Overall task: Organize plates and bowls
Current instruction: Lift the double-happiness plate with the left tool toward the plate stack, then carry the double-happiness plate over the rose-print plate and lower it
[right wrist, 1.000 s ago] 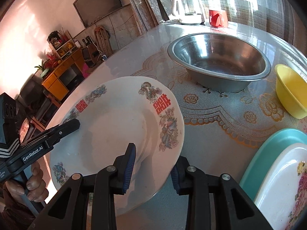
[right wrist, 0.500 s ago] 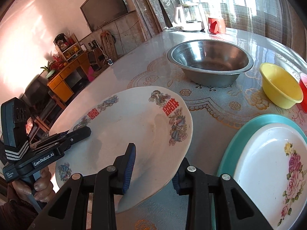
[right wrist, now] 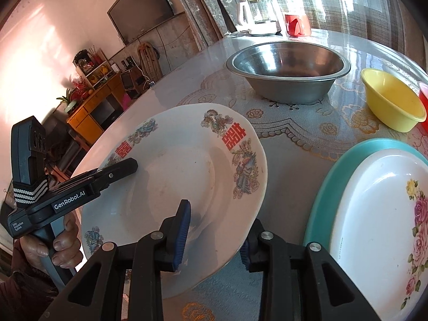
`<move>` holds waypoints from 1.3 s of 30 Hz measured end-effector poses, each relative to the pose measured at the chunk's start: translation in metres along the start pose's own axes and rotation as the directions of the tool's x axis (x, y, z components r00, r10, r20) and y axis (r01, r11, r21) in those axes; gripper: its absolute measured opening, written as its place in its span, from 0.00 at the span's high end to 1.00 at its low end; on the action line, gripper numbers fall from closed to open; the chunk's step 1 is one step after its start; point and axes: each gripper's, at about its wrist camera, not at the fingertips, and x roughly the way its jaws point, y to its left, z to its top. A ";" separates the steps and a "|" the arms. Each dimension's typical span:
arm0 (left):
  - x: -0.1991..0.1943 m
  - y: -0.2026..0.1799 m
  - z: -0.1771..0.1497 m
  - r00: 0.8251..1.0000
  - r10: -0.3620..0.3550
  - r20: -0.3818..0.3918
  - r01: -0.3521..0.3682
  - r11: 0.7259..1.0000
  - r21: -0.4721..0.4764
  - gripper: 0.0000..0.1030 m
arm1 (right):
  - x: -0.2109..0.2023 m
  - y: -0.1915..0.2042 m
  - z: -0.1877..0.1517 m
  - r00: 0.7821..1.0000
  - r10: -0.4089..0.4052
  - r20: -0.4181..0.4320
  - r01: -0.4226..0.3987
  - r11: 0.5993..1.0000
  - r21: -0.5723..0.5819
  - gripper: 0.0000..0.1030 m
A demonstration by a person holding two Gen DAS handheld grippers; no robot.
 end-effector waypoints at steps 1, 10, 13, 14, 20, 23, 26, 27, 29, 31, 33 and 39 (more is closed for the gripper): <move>-0.003 0.000 0.000 1.000 -0.007 0.005 0.007 1.000 0.000 0.68 | -0.001 0.000 -0.001 1.000 -0.006 0.000 0.006 1.000 -0.005 0.67; -0.015 -0.011 -0.007 0.998 -0.057 0.015 0.057 0.998 0.005 0.69 | -0.024 0.004 -0.001 0.999 -0.011 0.051 0.013 0.999 -0.046 0.68; -0.022 -0.023 -0.006 0.996 -0.083 0.028 0.082 0.996 0.021 0.69 | -0.033 0.000 -0.002 0.997 -0.018 0.071 0.021 0.999 -0.046 0.68; -0.024 -0.028 -0.005 0.995 -0.092 0.033 0.091 0.995 0.030 0.69 | -0.038 -0.002 -0.003 0.997 -0.019 0.081 0.022 0.999 -0.041 0.68; -0.031 -0.067 0.006 0.986 -0.161 0.049 0.156 0.983 0.097 0.69 | -0.073 -0.019 -0.008 0.988 -0.059 0.141 0.061 0.998 -0.011 0.68; -0.028 -0.091 0.010 0.980 -0.196 0.039 0.189 0.972 0.136 0.69 | -0.093 -0.032 -0.014 0.981 -0.098 0.170 0.097 0.995 0.011 0.68; -0.023 -0.116 0.013 0.972 -0.234 0.021 0.228 0.959 0.168 0.69 | -0.112 -0.047 -0.020 0.970 -0.144 0.194 0.139 0.989 0.042 0.68; -0.022 -0.125 0.014 0.970 -0.244 0.016 0.237 0.955 0.178 0.69 | -0.117 -0.052 -0.022 0.966 -0.161 0.200 0.153 0.987 0.056 0.68; -0.017 -0.143 0.015 0.965 -0.264 0.005 0.258 0.946 0.199 0.69 | -0.127 -0.064 -0.026 0.959 -0.193 0.209 0.178 0.980 0.085 0.68; -0.011 -0.159 0.016 0.961 -0.278 -0.008 0.273 0.937 0.217 0.69 | -0.136 -0.075 -0.031 0.951 -0.223 0.215 0.201 0.973 0.116 0.68; -0.004 -0.173 0.019 0.957 -0.289 -0.023 0.286 0.929 0.234 0.69 | -0.142 -0.087 -0.034 0.943 -0.251 0.216 0.225 0.964 0.140 0.68; 0.014 -0.206 0.019 0.954 -0.295 -0.057 0.299 0.913 0.276 0.69 | -0.152 -0.115 -0.042 0.926 -0.313 0.212 0.272 0.941 0.200 0.68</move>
